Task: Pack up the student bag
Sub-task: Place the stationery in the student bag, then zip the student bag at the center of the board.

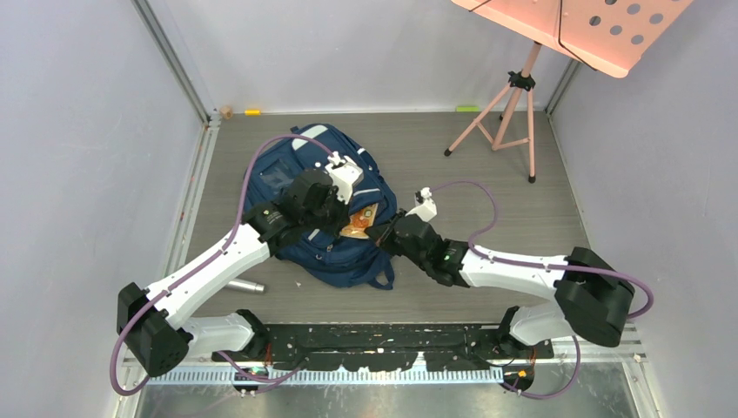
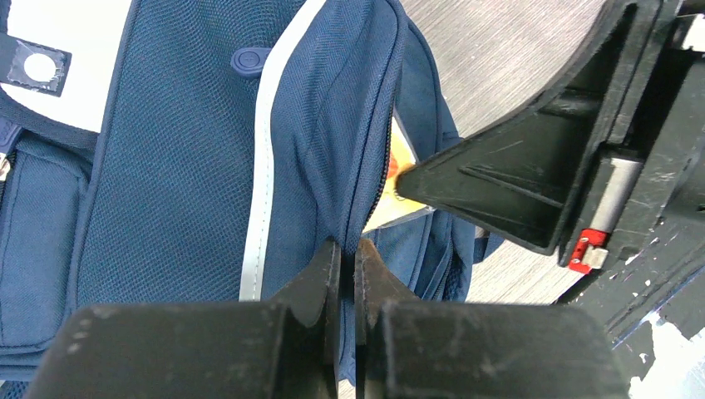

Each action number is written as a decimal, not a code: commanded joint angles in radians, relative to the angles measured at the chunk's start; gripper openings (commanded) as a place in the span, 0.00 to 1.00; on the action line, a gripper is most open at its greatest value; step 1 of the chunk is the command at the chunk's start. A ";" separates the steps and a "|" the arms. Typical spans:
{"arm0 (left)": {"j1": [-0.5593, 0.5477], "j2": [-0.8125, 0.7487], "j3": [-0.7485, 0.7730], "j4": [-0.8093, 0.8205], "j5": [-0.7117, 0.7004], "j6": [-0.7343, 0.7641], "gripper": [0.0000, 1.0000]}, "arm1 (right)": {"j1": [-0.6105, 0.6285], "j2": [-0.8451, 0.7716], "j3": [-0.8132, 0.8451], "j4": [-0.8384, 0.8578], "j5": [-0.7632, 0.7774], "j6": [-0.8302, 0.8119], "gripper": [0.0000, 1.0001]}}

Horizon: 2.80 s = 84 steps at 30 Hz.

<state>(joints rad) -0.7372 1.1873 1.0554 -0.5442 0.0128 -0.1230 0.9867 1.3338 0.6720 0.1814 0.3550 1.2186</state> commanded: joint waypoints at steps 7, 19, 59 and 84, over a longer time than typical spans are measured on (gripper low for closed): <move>-0.007 -0.026 0.035 0.093 0.088 -0.010 0.00 | 0.010 0.154 0.097 0.236 0.149 0.002 0.00; -0.007 -0.020 0.031 0.098 0.101 -0.015 0.00 | 0.040 0.346 0.168 0.396 0.160 -0.118 0.19; 0.185 -0.283 -0.205 0.041 0.102 -0.413 0.99 | 0.347 -0.213 0.016 -0.156 0.468 -0.445 0.66; 0.458 -0.463 -0.529 0.203 0.206 -0.614 0.61 | 0.407 0.431 0.597 -0.463 0.407 -0.456 0.52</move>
<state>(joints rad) -0.2905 0.7166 0.5449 -0.4316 0.1963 -0.7105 1.4120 1.7481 1.2228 -0.2340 0.7517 0.7586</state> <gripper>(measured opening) 0.632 0.536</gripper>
